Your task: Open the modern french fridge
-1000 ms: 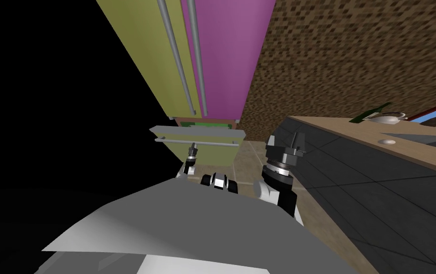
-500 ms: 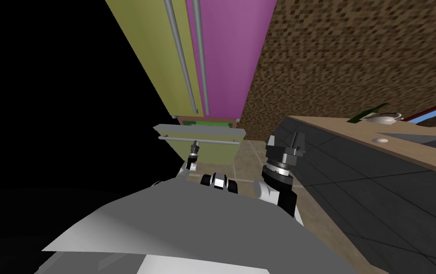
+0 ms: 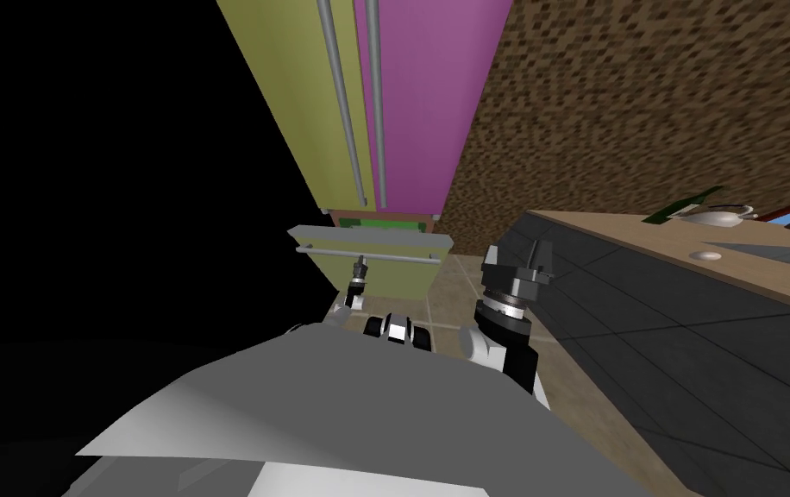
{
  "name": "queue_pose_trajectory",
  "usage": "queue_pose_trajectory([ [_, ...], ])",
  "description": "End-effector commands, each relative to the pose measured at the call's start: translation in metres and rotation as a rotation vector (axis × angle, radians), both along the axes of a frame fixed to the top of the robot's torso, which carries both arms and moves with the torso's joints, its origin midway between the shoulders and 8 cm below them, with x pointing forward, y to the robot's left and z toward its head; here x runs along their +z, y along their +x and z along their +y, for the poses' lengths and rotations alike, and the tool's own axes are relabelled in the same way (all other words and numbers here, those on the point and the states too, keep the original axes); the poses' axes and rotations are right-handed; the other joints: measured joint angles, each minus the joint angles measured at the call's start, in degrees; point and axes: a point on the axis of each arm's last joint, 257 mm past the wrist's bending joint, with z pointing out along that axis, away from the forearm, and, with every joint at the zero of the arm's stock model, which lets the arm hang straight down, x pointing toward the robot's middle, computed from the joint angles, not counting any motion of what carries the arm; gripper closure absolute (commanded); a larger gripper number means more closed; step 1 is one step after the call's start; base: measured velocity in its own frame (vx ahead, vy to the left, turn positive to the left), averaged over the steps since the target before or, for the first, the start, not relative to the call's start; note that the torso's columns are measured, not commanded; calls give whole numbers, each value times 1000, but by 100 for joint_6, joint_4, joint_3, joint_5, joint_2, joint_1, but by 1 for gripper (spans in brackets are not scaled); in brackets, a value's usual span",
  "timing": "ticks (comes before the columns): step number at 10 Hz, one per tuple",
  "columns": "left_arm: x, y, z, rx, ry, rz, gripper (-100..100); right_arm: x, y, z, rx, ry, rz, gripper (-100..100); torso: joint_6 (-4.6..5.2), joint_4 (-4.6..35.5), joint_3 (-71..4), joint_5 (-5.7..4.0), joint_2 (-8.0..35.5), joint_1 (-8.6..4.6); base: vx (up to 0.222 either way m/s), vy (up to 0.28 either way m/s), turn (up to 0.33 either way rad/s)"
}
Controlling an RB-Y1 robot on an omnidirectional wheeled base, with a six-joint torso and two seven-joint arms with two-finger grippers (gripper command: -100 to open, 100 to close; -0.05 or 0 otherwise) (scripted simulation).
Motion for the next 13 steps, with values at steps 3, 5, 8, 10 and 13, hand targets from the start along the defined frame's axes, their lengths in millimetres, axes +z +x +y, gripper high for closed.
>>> queue_pose_trajectory([
  [3,7,-20,9,56,32,-32,-100,0,0,0,0,0,0,0,11,-15,-13,5,-28,-5,-4,36,-201],
  [5,12,-35,19,85,67,-52,-100,0,0,0,0,0,0,0,6,-48,-36,21,-62,10,32,10,-196],
  [8,14,-65,39,148,84,-67,-100,0,0,0,0,0,0,0,7,-45,-26,23,-48,16,31,22,-172],
  [10,15,-81,54,194,60,-73,-100,0,0,0,0,0,0,0,18,-41,-27,22,-51,12,17,25,-184],
  [13,21,-108,68,246,77,-87,-100,0,0,0,0,0,0,0,17,-45,-28,23,-53,14,19,20,-195],
])
